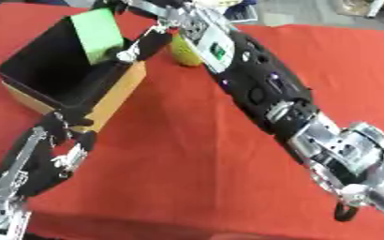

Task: Pick up objects on the table and place them in the box.

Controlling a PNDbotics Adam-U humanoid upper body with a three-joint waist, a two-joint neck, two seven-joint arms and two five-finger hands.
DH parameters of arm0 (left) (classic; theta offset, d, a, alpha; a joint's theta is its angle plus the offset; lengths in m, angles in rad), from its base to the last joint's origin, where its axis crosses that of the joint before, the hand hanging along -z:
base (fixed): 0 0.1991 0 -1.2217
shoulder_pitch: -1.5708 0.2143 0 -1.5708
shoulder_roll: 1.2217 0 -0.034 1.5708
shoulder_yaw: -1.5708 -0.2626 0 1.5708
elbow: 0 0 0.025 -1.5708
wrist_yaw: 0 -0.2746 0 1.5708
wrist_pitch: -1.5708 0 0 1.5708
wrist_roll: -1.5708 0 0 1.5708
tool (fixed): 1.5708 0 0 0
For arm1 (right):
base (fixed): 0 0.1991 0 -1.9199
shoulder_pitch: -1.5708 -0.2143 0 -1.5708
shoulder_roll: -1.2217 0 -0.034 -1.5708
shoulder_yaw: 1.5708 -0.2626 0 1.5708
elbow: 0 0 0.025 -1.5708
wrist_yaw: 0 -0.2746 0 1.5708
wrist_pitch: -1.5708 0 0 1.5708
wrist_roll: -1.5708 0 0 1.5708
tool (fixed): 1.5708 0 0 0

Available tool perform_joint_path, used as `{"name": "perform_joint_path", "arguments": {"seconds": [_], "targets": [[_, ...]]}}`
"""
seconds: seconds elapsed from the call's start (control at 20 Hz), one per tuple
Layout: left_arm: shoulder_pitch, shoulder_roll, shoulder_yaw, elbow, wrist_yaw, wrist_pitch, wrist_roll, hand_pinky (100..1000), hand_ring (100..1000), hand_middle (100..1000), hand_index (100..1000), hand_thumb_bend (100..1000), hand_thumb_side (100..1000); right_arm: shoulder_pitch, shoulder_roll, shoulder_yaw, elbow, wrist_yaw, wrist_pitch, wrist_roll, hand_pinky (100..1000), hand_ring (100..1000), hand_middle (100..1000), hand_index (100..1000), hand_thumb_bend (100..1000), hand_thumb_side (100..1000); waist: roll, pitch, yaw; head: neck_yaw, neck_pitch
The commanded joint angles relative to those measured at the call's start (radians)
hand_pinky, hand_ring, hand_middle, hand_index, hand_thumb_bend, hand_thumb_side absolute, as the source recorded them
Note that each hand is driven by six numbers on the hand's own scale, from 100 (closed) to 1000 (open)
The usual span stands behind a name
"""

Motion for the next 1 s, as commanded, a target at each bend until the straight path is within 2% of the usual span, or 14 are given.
{"name": "perform_joint_path", "arguments": {"seconds": [0.05,0.15,0.45,0.5,0.55,0.6,0.8,1.0], "targets": [[-0.015,0.007,-0.005,-0.009,0.006,-0.002,-0.008,622,762,779,811,353,537,-0.02,0.009,-0.026,-0.023,0.027,0.014,0.05,745,738,606,770,100,251,0.006,-0.015,0.005,-0.007,0.005],[-0.017,0.006,-0.007,-0.008,0.006,-0.003,-0.01,622,762,779,811,353,537,-0.02,0.015,-0.032,-0.044,0.041,0.029,0.043,745,738,614,788,136,291,0.005,-0.015,0.009,-0.008,0.005],[-0.026,0.004,-0.016,-0.005,0.009,-0.004,-0.019,622,761,779,811,351,536,-0.021,0.026,-0.01,-0.082,0.081,0.032,-0.015,748,739,621,801,172,306,0.001,-0.02,0.029,-0.018,0.005],[-0.028,0.003,-0.018,-0.004,0.01,-0.004,-0.021,622,761,779,811,351,535,-0.021,0.028,-0.008,-0.083,0.085,0.03,-0.018,754,756,680,836,206,339,0.0,-0.021,0.034,-0.02,0.005],[-0.031,0.002,-0.02,-0.002,0.011,-0.004,-0.023,622,762,779,811,351,536,-0.022,0.029,-0.006,-0.084,0.09,0.028,-0.019,757,765,702,848,219,353,0.0,-0.021,0.039,-0.022,0.005],[-0.033,0.001,-0.023,-0.001,0.012,-0.004,-0.025,622,761,779,811,351,536,-0.021,0.031,-0.003,-0.084,0.096,0.027,-0.016,773,793,774,907,262,409,-0.001,-0.022,0.044,-0.025,0.005],[-0.037,0.0,-0.029,0.003,0.014,-0.005,-0.032,623,761,779,812,351,537,-0.017,0.035,0.0,-0.089,0.128,0.021,-0.017,813,853,923,984,361,490,0.0,-0.023,0.052,-0.029,0.005],[-0.037,0.0,-0.03,0.003,0.014,-0.006,-0.034,623,761,779,812,351,537,-0.014,0.036,-0.001,-0.091,0.141,0.019,-0.034,821,861,964,991,391,512,-0.001,-0.022,0.05,-0.028,0.005]]}}
